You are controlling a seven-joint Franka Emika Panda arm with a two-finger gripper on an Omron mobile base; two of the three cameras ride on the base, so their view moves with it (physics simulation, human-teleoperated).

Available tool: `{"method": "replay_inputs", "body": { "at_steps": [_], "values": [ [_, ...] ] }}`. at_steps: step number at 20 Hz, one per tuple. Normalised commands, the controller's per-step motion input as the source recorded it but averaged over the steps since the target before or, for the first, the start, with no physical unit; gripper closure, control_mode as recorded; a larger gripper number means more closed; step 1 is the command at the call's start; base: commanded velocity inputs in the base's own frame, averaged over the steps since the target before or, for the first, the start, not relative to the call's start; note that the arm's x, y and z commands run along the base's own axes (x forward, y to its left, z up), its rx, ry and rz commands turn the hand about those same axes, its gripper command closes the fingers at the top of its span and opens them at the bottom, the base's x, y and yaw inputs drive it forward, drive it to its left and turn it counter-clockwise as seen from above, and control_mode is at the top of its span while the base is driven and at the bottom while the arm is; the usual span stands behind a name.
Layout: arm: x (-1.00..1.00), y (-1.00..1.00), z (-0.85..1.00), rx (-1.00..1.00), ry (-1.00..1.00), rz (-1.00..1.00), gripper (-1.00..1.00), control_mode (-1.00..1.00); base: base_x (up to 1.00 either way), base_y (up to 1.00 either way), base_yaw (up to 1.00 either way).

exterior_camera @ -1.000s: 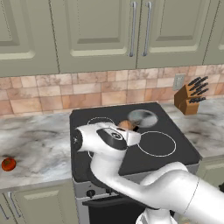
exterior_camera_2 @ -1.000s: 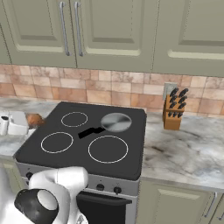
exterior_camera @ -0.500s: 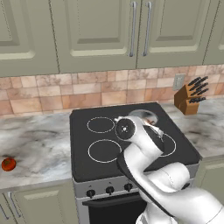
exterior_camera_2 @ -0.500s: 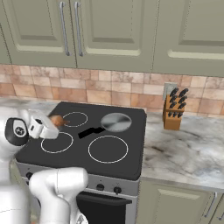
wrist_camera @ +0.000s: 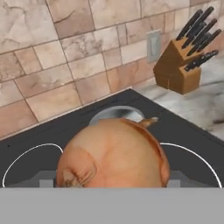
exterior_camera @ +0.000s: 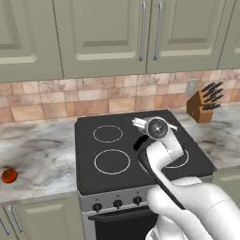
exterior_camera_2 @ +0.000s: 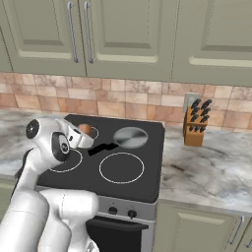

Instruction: Place the pan on the rear right burner on the stove. Then place the tomato and the onion in the pan and turn on the rear right burner.

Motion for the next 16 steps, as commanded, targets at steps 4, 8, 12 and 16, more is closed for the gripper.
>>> {"method": "replay_inputs", "body": {
  "at_steps": [4, 8, 12, 16],
  "values": [
    [0.96, -0.27, -0.08, 0.05, 0.22, 0.26, 1.0, -1.0, 0.0, 0.0, 0.0],
    [0.92, -0.23, -0.06, 0.06, 0.28, 0.23, 1.0, -1.0, 0.0, 0.0, 0.0],
    [0.76, -0.18, 0.0, 0.05, 0.33, 0.19, 1.0, -1.0, 0.0, 0.0, 0.0],
    [0.61, -0.14, 0.0, 0.03, 0.34, 0.16, 1.0, -1.0, 0.0, 0.0, 0.0]
  ]
}}
